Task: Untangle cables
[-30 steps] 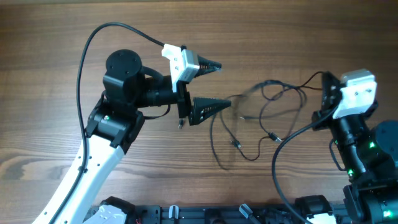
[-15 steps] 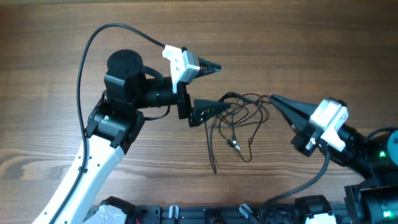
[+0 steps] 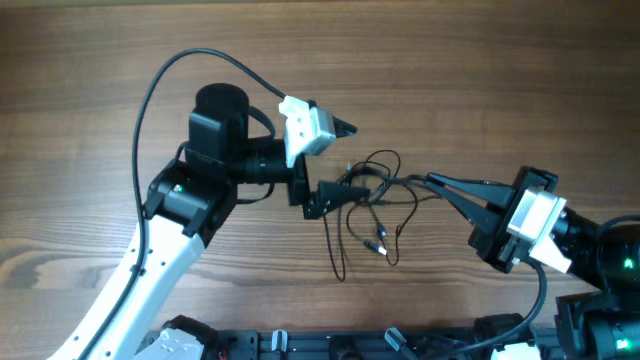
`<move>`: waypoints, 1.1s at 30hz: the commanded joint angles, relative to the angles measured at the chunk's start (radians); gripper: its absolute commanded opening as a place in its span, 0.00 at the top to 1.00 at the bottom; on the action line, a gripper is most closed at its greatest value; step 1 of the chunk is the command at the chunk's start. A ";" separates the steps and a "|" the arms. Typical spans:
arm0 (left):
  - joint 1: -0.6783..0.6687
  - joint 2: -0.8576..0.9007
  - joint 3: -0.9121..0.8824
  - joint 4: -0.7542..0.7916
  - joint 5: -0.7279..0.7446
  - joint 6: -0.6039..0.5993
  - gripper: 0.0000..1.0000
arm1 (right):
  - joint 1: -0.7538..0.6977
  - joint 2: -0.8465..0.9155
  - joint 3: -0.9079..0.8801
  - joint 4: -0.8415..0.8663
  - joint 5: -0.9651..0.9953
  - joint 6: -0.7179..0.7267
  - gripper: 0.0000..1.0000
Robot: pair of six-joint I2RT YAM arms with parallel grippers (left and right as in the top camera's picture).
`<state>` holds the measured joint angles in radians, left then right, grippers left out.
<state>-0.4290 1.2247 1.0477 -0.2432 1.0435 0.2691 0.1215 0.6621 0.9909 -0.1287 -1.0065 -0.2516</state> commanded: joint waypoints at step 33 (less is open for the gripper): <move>-0.136 0.002 0.001 -0.031 0.203 0.060 0.96 | -0.003 0.056 0.011 -0.241 0.796 0.044 0.39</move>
<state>-0.5621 1.2251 1.0473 -0.2771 1.2297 0.3275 0.1215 0.7025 0.9928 -0.3576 -0.2897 -0.2100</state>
